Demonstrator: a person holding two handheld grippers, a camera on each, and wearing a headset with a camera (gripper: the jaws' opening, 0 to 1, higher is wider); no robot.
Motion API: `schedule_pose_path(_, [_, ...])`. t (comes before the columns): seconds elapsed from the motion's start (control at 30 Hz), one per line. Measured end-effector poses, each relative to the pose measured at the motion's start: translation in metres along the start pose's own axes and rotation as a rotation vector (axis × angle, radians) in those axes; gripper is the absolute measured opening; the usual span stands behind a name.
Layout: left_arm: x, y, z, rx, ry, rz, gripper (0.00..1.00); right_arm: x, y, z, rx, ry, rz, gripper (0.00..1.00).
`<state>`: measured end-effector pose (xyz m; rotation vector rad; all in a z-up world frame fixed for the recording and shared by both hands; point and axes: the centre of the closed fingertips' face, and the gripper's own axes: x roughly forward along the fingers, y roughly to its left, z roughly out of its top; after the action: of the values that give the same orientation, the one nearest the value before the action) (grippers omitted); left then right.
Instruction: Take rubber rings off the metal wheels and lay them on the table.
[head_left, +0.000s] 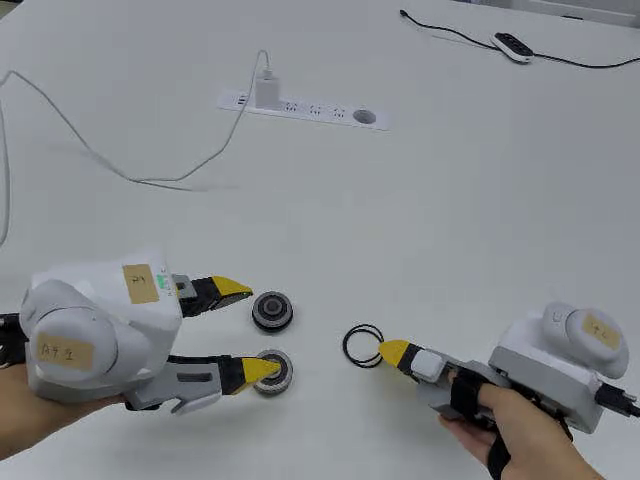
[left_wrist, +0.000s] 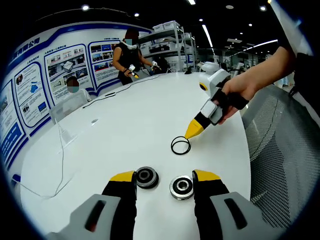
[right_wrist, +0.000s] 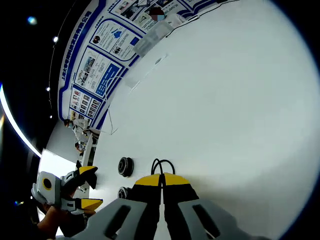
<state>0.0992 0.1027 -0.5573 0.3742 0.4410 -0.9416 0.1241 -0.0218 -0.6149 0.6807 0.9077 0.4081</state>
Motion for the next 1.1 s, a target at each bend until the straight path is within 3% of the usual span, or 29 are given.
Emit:
schedule_pose_path(0.23, [0.000,0.000,-0.001,0.004,0.002,-0.002,0.46,0.001,-0.001,-0.001,-0.039,-0.001,-0.015,0.07])
schedule_pose_path(0.37, [0.000,0.002,-0.001,0.005,0.003,0.004,0.46,0.001,-0.004,0.002,-0.126,-0.008,-0.049,0.09])
schedule_pose_path(0.53, [0.001,0.003,-0.002,0.004,0.004,0.005,0.46,-0.001,0.001,0.006,-0.119,-0.024,-0.031,0.11])
schedule_pose_path(0.8, [0.005,0.018,-0.007,-0.008,0.027,0.021,0.45,0.003,0.036,0.013,-0.096,-0.067,0.112,0.20])
schedule_pose_path(1.1, [0.016,0.030,-0.001,-0.042,0.010,0.038,0.40,0.004,0.054,0.011,-0.110,-0.051,0.191,0.26])
